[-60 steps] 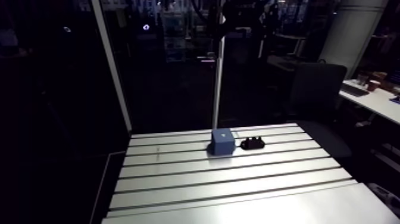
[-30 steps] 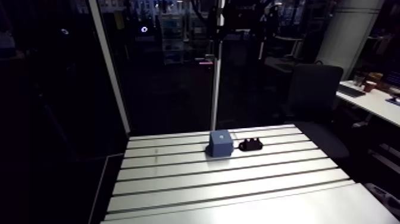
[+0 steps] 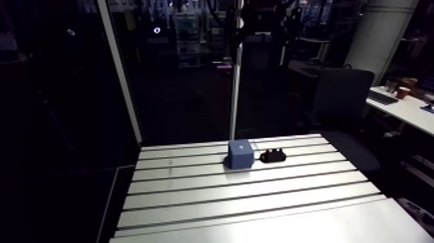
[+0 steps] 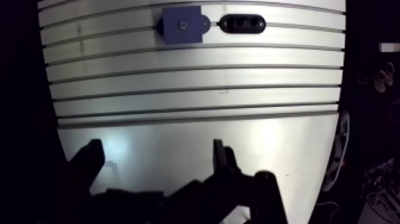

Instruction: Pick up the M10 bolt and insert it into the hex recess until seated.

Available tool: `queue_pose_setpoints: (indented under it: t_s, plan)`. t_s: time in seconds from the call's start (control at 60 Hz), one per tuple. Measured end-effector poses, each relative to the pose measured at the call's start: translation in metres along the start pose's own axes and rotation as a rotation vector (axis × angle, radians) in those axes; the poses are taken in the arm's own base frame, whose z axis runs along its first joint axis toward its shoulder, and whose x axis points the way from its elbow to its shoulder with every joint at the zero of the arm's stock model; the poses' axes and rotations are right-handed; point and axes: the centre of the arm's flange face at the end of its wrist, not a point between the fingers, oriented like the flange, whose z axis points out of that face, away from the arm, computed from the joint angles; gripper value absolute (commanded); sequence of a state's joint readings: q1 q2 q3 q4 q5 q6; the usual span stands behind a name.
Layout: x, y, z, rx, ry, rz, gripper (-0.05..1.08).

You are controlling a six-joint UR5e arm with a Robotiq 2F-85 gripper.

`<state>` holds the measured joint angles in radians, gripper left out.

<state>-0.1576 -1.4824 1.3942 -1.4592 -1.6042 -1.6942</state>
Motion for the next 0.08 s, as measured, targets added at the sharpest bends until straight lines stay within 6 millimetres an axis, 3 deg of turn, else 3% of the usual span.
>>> queue_pose_setpoints:
  t_s: [0.083]
  plan:
    - [0.001, -0.0003, 0.0013, 0.0, -0.001, 0.0, 0.01]
